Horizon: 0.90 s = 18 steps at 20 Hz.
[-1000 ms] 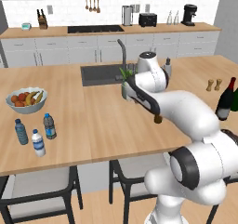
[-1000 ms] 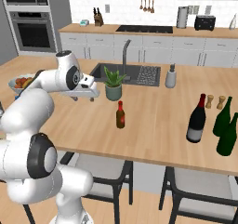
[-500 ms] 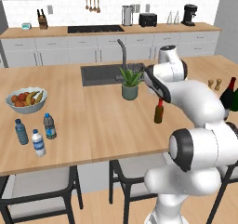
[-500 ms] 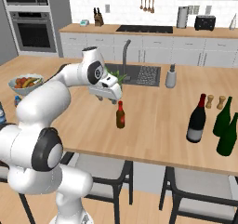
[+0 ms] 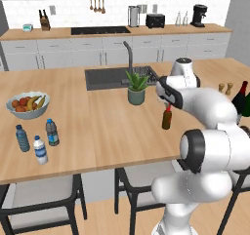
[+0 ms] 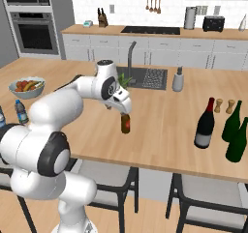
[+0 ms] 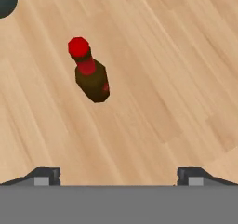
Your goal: Move the plastic bottles in the middle to the plastics group, and the glass bottles in the middle to the glass group.
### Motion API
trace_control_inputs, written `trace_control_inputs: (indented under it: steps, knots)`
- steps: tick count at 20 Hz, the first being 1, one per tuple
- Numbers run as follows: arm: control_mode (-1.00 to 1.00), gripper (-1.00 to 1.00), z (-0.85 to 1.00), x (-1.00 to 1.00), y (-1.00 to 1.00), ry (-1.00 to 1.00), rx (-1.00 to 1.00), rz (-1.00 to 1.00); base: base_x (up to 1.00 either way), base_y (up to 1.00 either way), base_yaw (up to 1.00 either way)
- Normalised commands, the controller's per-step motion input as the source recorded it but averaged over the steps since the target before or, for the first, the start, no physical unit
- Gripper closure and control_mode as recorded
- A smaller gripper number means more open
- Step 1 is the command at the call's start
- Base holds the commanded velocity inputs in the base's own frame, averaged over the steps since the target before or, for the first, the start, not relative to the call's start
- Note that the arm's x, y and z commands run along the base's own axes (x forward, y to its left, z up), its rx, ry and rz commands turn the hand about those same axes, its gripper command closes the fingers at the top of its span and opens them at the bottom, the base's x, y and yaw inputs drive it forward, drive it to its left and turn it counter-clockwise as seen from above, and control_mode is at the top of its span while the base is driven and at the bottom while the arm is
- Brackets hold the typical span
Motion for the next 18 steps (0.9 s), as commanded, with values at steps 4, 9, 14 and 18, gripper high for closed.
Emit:
trace_control_inputs:
  steps: [4,9,14,18]
  knots:
    - [-1.0,-1.0,-0.15,0.21,-0.15,-0.07,0.0,0.05,0.0,0.0,0.0]
    - [-1.0,-1.0,0.0,0.1,-0.05,-0.02,0.0,0.09,0.0,0.0,0.0]
    - [-1.0,-1.0,0.0,0.46,0.0,0.0,-0.02,0.16,0.0,0.0,0.0]
    - [-1.0,-1.0,-0.03,0.41,0.0,0.0,0.0,0.19,0.0,0.0,0.0]
